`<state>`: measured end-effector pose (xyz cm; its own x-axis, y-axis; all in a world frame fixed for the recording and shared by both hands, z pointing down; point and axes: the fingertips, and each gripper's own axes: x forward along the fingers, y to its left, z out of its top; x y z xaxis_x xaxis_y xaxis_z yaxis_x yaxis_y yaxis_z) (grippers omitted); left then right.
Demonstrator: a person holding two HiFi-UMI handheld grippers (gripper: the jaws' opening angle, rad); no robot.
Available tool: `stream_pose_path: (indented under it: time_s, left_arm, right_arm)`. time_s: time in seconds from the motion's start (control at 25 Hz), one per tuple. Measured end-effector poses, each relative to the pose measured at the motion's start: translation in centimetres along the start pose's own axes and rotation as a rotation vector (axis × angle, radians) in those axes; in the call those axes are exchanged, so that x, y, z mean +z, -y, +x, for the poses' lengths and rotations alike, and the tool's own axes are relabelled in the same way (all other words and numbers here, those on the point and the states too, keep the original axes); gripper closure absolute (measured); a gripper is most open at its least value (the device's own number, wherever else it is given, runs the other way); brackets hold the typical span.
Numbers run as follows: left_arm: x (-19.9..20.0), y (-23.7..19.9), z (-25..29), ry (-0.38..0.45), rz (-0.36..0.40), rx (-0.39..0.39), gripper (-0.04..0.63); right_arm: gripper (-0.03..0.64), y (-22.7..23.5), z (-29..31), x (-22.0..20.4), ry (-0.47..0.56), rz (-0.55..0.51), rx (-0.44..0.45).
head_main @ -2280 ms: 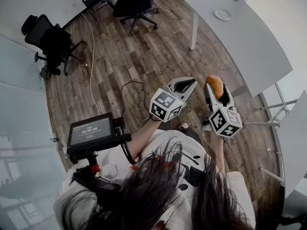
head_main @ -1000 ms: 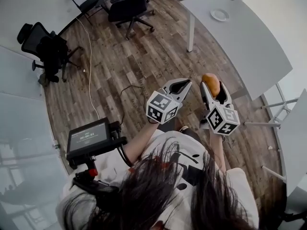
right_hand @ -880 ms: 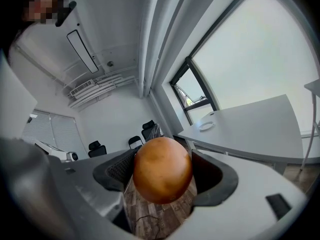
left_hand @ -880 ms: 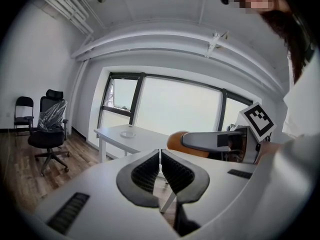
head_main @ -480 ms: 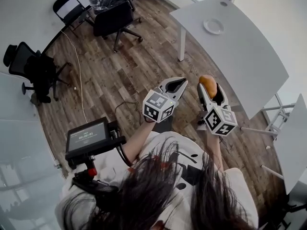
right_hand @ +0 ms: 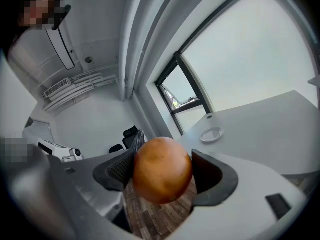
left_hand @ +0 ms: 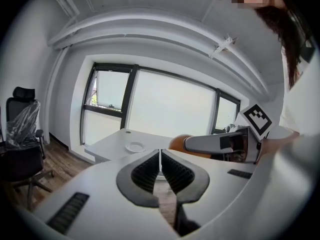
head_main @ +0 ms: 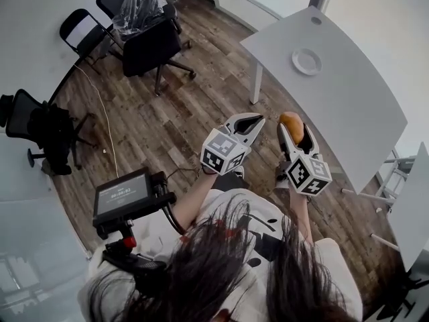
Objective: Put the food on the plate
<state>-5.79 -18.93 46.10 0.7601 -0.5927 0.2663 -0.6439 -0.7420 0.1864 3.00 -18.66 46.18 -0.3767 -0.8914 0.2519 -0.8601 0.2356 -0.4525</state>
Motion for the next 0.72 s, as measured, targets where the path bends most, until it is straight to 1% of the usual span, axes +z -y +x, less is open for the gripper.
stream_pose_path:
  time_s: [0.08, 0.12, 0.2, 0.32, 0.48, 0.6, 0.72]
  left_arm:
    - [0.8, -2.8, 0.7, -0.004, -0.012, -0.023, 0.58]
    - [0.8, -3.5, 0.9, -0.006, -0.015, -0.034, 0.58]
    - [0.2, -3.3, 0.9, -0.01, -0.018, -0.059, 0.58]
    - [-0.7, -1.8, 1.5, -0.013, -0.029, -0.108, 0.58]
    - [-1.2, -2.7, 4.9, -0.031, -0.053, -0.159, 0.58]
    - [-1.3, -3.4, 5.9, -0.037, -0.075, -0.161, 0.58]
    - [-1.5, -4.1, 5.7, -0.035, -0.093, -0.135, 0.58]
  right_arm:
    - [0.267, -0.4, 2.5, 0.6, -0.004, 0.006, -0.029]
    - [0.267, -0.6, 2.9, 0.6, -0.003, 0.008, -0.042]
    - [0.267, -0.6, 2.4, 0.2, 0.002, 0.011, -0.066]
    - [0.267, 0.2, 0.9, -0.4, 0.002, 0.007, -0.111]
    - [0.267, 2.9, 2.5, 0.1, -0.013, 0.02, -0.167]
    - [0.267, 4.1, 3.1, 0.4, -0.028, 0.026, -0.186]
    - [0.267, 4.6, 3.4, 0.6, -0.038, 0.025, -0.185]
